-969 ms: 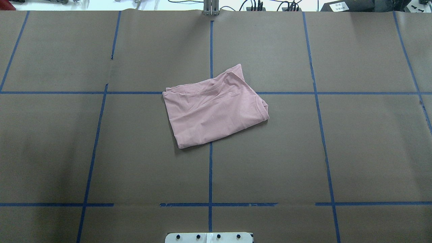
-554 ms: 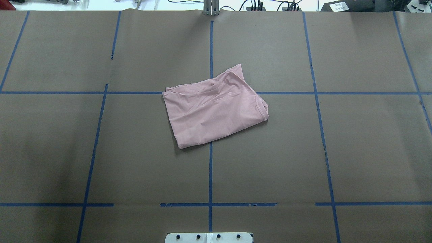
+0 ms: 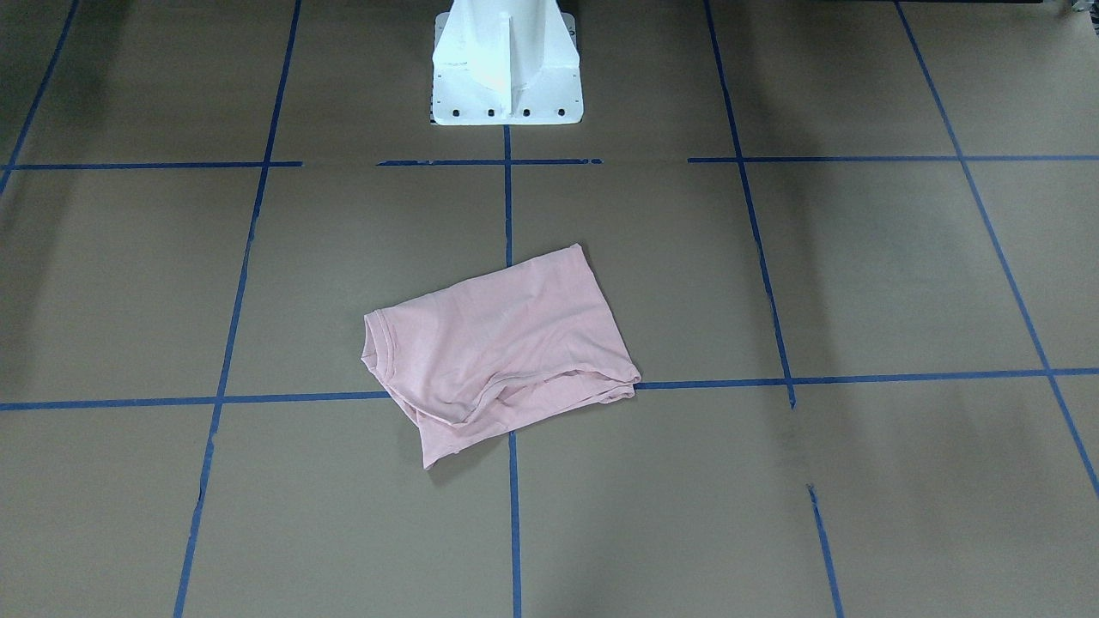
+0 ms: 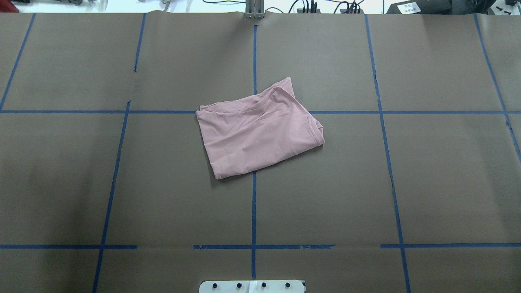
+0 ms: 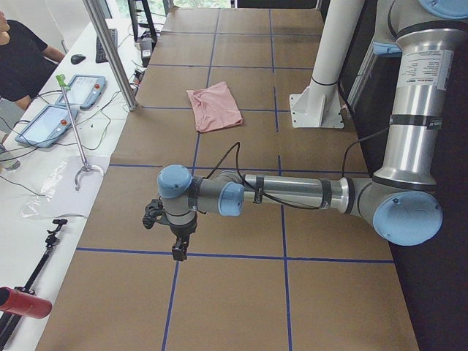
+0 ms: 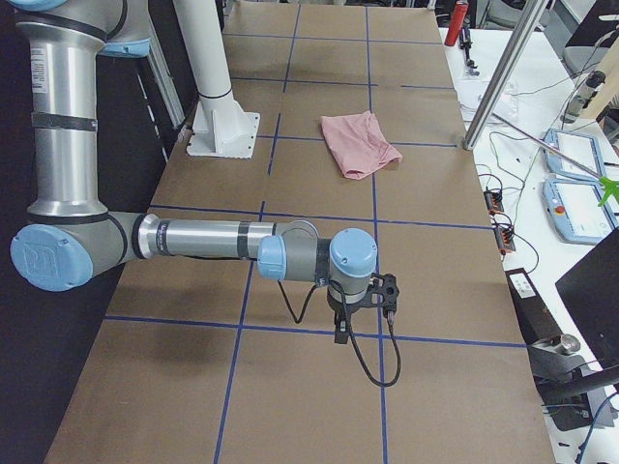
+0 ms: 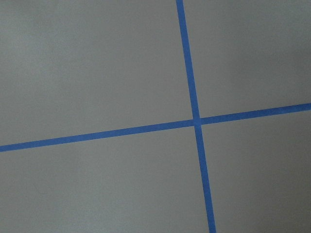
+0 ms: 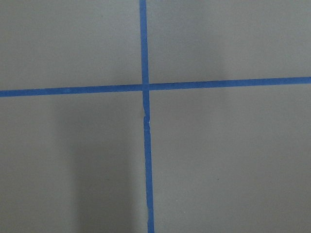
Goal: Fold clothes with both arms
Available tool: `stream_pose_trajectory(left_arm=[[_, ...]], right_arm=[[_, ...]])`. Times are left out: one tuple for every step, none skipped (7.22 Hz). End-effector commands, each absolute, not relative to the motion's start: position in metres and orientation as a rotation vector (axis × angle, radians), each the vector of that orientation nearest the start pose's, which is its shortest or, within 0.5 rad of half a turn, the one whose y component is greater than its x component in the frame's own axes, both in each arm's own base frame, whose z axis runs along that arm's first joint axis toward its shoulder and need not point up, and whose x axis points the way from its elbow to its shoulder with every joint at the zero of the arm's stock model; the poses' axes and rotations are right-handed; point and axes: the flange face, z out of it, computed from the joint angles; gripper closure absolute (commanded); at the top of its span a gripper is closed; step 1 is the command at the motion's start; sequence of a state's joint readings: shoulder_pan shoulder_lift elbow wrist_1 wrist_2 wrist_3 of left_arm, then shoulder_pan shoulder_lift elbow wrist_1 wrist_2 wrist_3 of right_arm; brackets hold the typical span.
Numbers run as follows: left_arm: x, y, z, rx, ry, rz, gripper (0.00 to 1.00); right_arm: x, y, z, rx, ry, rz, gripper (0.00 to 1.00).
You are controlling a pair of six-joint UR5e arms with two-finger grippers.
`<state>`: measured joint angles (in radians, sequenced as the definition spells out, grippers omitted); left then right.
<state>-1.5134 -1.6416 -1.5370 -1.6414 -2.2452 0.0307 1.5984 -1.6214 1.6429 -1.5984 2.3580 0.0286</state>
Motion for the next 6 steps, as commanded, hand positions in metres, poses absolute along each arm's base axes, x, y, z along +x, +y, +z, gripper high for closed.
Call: stream_pose_trajectory(left_arm=[[-0.0409, -0.5333, 0.6378, 0.096, 0.676, 0.121, 0.00], [-0.0402, -0.5333, 0.6379, 0.096, 0.675, 0.122, 0.00], [-0.0402, -0.5334, 0.6372, 0.096, 0.675, 0.121, 0.00], [-0.0409, -0.5341, 0.6363, 0.098, 0.675, 0.120, 0.00], [-0.0408, -0.5341, 0.6362, 0.099, 0.676, 0.122, 0.00], [-0.0408, -0.5341, 0.6362, 0.099, 0.676, 0.122, 0.00]], right_arm=[[0.0757, -0.4679, 0.6502, -0.007, -0.787, 0.055, 0.00], [0.0756, -0.4679, 0.6501, -0.007, -0.789, 0.055, 0.00], [0.0756, -0.4680, 0.6500, -0.006, -0.789, 0.056, 0.00], [0.0755, -0.4675, 0.6542, -0.013, -0.790, 0.058, 0.00], [0.0754, -0.4670, 0.6584, -0.018, -0.792, 0.056, 0.00], [0.0753, -0.4670, 0.6584, -0.018, -0.793, 0.055, 0.00]])
